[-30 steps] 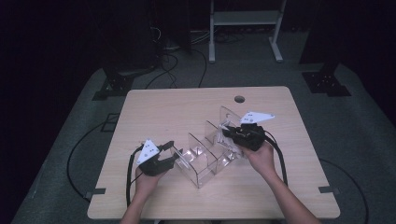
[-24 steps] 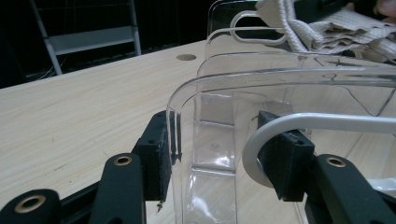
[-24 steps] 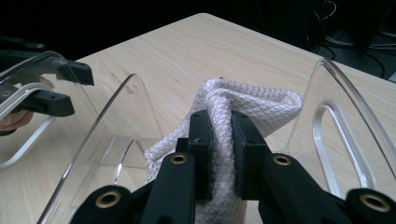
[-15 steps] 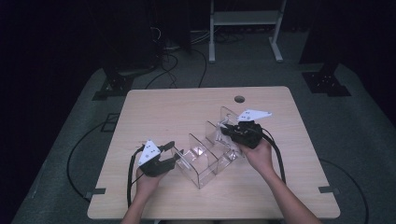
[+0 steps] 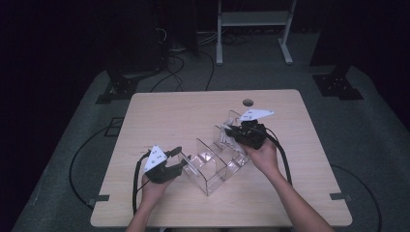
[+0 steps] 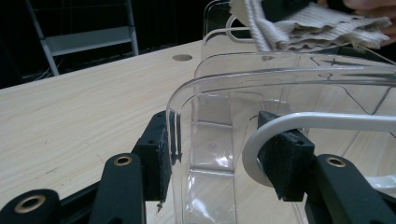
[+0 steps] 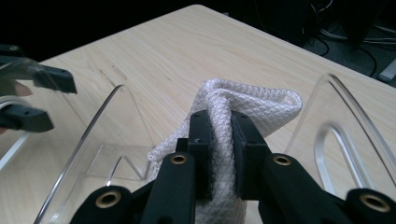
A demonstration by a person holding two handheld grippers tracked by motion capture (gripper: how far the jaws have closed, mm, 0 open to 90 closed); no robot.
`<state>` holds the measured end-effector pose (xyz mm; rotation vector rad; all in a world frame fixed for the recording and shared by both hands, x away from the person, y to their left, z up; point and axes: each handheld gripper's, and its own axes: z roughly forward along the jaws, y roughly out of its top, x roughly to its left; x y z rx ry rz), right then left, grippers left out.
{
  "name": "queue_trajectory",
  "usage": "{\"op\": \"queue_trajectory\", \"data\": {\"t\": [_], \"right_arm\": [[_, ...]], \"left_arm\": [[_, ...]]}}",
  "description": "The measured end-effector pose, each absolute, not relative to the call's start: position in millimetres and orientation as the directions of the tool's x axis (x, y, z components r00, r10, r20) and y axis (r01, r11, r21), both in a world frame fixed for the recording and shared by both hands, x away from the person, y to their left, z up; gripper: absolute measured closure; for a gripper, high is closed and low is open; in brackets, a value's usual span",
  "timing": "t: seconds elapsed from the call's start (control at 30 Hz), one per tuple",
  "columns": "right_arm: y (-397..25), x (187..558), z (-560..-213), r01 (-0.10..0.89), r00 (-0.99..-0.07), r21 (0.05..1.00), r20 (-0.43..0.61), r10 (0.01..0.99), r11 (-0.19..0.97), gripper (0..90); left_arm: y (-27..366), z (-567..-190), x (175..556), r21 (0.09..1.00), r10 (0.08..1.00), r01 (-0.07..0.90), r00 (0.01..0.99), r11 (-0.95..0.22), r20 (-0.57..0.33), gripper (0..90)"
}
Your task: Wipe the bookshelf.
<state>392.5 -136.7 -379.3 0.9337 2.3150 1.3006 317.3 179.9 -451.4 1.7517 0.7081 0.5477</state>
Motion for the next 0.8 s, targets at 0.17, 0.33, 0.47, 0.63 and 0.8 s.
{"op": "queue_trajectory", "data": {"t": [0.17, 0.33, 0.47, 0.63, 0.8], "right_arm": [[-123.4, 402.1, -375.2, 0.386, -0.737, 0.826, 0.010, 0.676, 0.410, 79.2], [-113.7, 414.3, -373.6, 0.419, -0.730, 0.807, 0.027, 0.683, 0.415, 79.2], [-105.4, 423.9, -372.2, 0.436, -0.724, 0.787, 0.019, 0.690, 0.436, 79.2], [-107.4, 425.1, -371.7, 0.448, -0.722, 0.788, 0.039, 0.691, 0.423, 79.0], [-124.1, 408.5, -375.0, 0.420, -0.733, 0.812, 0.040, 0.679, 0.406, 79.0]], "left_arm": [[180.1, -451.6, 317.0, 0.961, 0.700, 0.189, 0.714, -0.203, 0.008, 48.4], [180.1, -451.6, 317.1, 0.961, 0.700, 0.188, 0.714, -0.203, 0.008, 48.4], [180.4, -451.5, 317.1, 0.962, 0.705, 0.196, 0.709, -0.191, -0.004, 48.3], [180.0, -451.4, 317.0, 0.961, 0.705, 0.192, 0.709, -0.199, 0.004, 48.3], [179.8, -451.6, 316.9, 0.961, 0.707, 0.194, 0.707, -0.197, 0.003, 48.2]]}}
